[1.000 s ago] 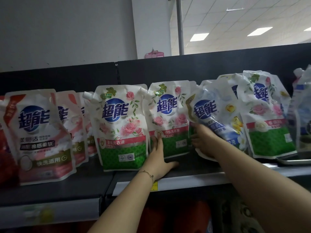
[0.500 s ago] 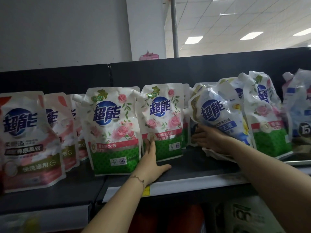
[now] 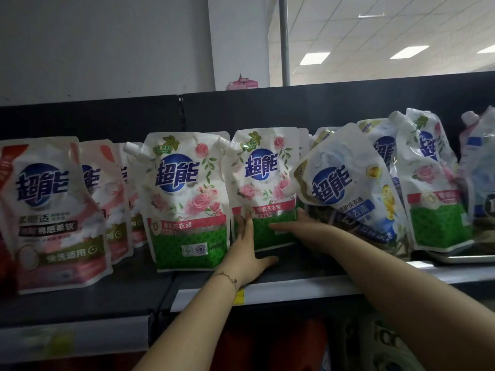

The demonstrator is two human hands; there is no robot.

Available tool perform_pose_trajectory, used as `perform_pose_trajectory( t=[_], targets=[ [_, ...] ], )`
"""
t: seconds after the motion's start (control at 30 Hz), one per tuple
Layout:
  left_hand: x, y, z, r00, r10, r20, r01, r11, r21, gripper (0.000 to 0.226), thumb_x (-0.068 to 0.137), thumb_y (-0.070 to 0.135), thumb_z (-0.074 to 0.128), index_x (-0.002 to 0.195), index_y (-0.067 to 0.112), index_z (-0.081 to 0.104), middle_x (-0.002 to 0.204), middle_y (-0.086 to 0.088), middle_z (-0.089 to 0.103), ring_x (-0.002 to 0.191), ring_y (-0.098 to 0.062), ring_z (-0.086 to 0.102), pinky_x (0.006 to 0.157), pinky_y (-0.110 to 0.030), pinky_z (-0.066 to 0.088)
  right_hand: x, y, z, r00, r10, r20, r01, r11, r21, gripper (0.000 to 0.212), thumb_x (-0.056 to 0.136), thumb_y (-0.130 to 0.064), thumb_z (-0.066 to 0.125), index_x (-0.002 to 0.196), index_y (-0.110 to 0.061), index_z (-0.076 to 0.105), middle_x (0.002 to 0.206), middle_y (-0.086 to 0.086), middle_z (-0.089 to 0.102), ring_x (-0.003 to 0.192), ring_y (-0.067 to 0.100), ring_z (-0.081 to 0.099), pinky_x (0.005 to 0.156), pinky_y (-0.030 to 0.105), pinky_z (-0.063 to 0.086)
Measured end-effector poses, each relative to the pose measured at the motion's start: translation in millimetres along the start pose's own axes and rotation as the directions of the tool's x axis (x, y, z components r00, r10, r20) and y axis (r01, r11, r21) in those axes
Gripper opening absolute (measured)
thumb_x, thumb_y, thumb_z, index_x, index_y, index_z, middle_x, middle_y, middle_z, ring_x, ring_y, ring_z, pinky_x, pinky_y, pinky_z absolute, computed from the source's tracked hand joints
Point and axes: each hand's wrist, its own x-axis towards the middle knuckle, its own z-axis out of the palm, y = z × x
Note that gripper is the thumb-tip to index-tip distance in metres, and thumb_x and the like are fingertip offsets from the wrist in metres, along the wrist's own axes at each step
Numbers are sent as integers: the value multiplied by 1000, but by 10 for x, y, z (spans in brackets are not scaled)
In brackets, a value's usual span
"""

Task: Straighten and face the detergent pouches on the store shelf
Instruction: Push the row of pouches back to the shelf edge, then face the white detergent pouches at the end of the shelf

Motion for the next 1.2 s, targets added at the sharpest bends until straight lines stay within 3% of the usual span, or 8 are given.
perform_pose_trajectory(
  t=[0.07, 0.23, 0.43, 0.67, 0.77, 0.97, 1.07, 1.2],
  targets=[
    [-1, -2, -1, 1000, 12, 1, -12, 1000, -7, 117, 83, 48, 68, 141, 38, -33, 155, 4, -29, 147, -22, 13, 114, -36, 30, -15, -6, 76, 998, -49, -36, 49, 999, -13, 120, 44, -52, 90, 143, -24, 29, 134, -2, 53, 123, 21, 52, 105, 44, 44],
    [26, 15, -7, 999, 13, 49, -14, 1000, 17, 116, 83, 48, 68, 144, 34, -30, 157, 6, -24, 146, -22, 16, 113, -31, 29, -223, -112, 168, 969, -152, -192, 120, 978, -171, 111, 69, -26, 86, 148, -14, 9, 148, 5, 35, 137, 26, 36, 110, 37, 34],
    [173, 176, -143, 990, -58, 130, 48, 995, 83, 101, 88, 42, 64, 152, 21, -11, 161, -2, 5, 140, -24, 32, 112, -31, 33, -184, -36, 111, 934, -165, -316, 108, 976, -192, 95, 71, -26, 85, 143, -11, 26, 144, 8, 42, 134, 26, 40, 111, 36, 34],
    [239, 239, -141, 981, -116, 157, 88, 981, 173, 101, 89, 36, 64, 151, 19, -14, 162, -4, 2, 140, -24, 32, 111, -31, 34, -256, -87, 141, 938, -162, -307, 87, 966, -243, 86, 83, -24, 74, 146, -11, 18, 150, 9, 34, 137, 27, 34, 112, 35, 28],
    [243, 256, -209, 982, -115, 151, 90, 983, 163, 100, 88, 36, 65, 153, 17, -8, 158, -9, 19, 134, -26, 40, 110, -34, 37, -293, -197, 138, 954, -107, -279, 22, 956, -294, 83, 85, -23, 71, 147, -9, 18, 149, 11, 35, 136, 28, 37, 111, 37, 32],
    [139, 338, -284, 995, -72, 62, 66, 993, 101, 70, 89, 31, 64, 146, 13, 28, 124, -7, 56, 103, -21, 59, 91, -36, 53, -514, -449, 63, 976, -97, -193, 4, 902, -433, 46, 90, -20, 64, 131, -8, 49, 128, 11, 55, 118, 26, 53, 97, 31, 44],
    [44, 390, -296, 999, -13, 51, 9, 996, 88, 18, 91, 25, 60, 106, 19, 52, 103, -3, 60, 93, -21, 61, 85, -34, 54, -666, -446, 62, 966, -178, -187, 68, 875, -480, 28, 87, -23, 64, 112, -11, 62, 109, 6, 65, 98, 18, 61, 86, 30, 52],
    [23, 460, -288, 996, 71, 51, -72, 997, 32, 23, 90, 27, 60, 112, 20, 55, 107, -1, 60, 94, -19, 60, 87, -34, 53, -885, -427, -10, 926, -296, -232, 40, 690, -722, 14, 88, -30, 60, 86, -16, 62, 85, 0, 64, 77, 18, 62, 73, 37, 56]
  ],
)
